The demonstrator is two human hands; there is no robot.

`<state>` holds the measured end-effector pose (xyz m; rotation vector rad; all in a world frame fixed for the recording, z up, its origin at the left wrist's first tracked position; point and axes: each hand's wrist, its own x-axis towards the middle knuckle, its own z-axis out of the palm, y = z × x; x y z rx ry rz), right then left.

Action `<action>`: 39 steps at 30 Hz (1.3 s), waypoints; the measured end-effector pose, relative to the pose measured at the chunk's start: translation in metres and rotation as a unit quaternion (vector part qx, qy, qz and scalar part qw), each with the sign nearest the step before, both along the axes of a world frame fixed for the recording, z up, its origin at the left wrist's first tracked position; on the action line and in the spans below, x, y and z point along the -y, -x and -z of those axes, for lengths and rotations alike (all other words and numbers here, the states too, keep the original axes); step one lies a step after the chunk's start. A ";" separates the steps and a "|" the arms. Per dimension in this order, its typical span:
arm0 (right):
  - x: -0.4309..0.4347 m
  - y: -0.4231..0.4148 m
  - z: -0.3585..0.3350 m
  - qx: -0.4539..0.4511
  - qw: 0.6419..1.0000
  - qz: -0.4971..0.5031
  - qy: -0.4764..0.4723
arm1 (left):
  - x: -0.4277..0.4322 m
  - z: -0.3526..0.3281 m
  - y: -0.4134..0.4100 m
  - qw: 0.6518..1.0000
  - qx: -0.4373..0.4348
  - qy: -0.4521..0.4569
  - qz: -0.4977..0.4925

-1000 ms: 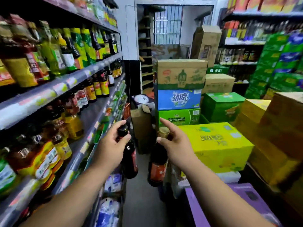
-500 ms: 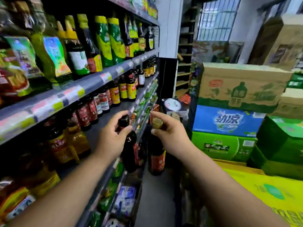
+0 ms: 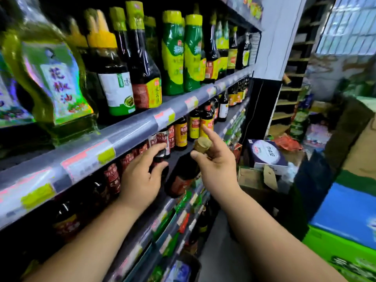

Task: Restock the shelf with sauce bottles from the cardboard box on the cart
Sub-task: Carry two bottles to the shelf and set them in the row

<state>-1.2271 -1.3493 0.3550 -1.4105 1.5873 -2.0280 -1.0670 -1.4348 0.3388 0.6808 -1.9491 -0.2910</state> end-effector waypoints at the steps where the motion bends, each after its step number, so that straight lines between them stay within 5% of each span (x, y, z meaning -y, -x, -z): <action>1: 0.013 0.007 0.003 0.005 1.000 -0.015 0.004 | 0.007 0.003 0.004 1.000 -0.003 -0.002 -0.011; 8: 0.092 0.057 0.026 0.006 0.990 -0.143 0.005 | 0.036 0.021 0.035 0.992 0.011 -0.044 -0.121; 14: 0.140 0.079 0.046 -0.142 0.964 -0.216 0.055 | 0.049 0.033 0.054 0.976 0.007 -0.029 -0.214; 26: 0.190 0.081 0.054 -0.211 0.913 -0.344 0.063 | 0.064 0.043 0.044 0.965 0.039 0.033 -0.257; 39: 0.197 0.074 0.090 -0.343 0.861 -0.374 -0.033 | 0.080 0.073 0.050 0.932 0.149 -0.158 -0.289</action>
